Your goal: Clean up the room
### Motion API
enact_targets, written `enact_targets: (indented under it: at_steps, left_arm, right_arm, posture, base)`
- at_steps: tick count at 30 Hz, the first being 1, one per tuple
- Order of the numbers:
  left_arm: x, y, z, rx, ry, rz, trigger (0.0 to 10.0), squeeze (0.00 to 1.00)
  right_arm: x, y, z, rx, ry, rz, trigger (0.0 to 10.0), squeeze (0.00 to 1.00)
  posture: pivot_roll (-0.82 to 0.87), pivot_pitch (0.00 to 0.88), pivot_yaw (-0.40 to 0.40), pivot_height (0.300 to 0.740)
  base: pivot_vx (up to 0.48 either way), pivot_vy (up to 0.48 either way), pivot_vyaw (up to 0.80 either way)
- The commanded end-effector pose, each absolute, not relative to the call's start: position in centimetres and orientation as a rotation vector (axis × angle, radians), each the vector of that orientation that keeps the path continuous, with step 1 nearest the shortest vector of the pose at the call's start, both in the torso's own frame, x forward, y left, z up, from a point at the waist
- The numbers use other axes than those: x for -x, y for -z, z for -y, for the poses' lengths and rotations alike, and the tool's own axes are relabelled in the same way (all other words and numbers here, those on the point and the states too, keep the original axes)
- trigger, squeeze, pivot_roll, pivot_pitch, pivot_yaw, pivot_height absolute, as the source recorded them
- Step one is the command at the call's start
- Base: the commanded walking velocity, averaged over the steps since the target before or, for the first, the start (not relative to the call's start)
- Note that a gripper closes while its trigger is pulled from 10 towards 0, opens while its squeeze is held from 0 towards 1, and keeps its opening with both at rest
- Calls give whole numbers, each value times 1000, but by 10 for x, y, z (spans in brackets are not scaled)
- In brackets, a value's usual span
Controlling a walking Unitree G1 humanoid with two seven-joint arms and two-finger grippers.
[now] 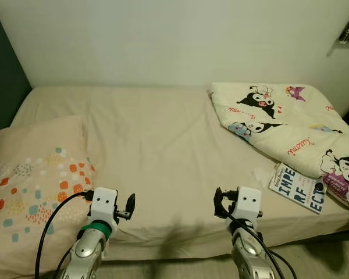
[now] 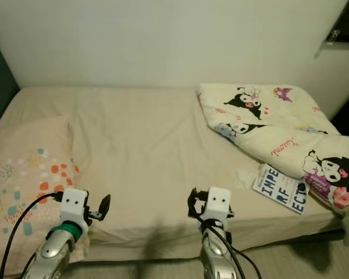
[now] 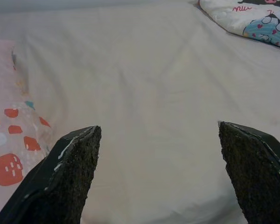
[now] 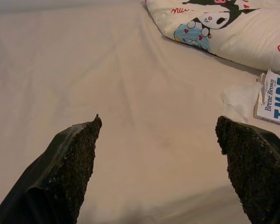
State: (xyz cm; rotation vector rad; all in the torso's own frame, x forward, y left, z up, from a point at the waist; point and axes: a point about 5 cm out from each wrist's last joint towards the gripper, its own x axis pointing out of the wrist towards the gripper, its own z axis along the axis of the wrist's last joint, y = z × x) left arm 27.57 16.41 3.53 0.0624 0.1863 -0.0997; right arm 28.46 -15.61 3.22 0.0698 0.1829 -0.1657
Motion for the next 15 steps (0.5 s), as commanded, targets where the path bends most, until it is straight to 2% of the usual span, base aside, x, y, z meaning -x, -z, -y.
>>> enact_targets:
  at_steps: [1, 15]
  left_arm:
    - [-273, -30, -164, -75, 99, -215, 10000, 0]
    - [-275, -28, -163, -104, 114, -234, 10000, 0]
  right_arm:
    - [-282, -26, 157, -73, 177, -214, 10000, 0]
    - [-283, -26, 157, -60, 178, -212, 10000, 0]
  posture:
    - [128, 0, -5, 740]
    - [125, 0, -6, 740]
  base:
    - [0, 0, 0]
    - [0, 0, 0]
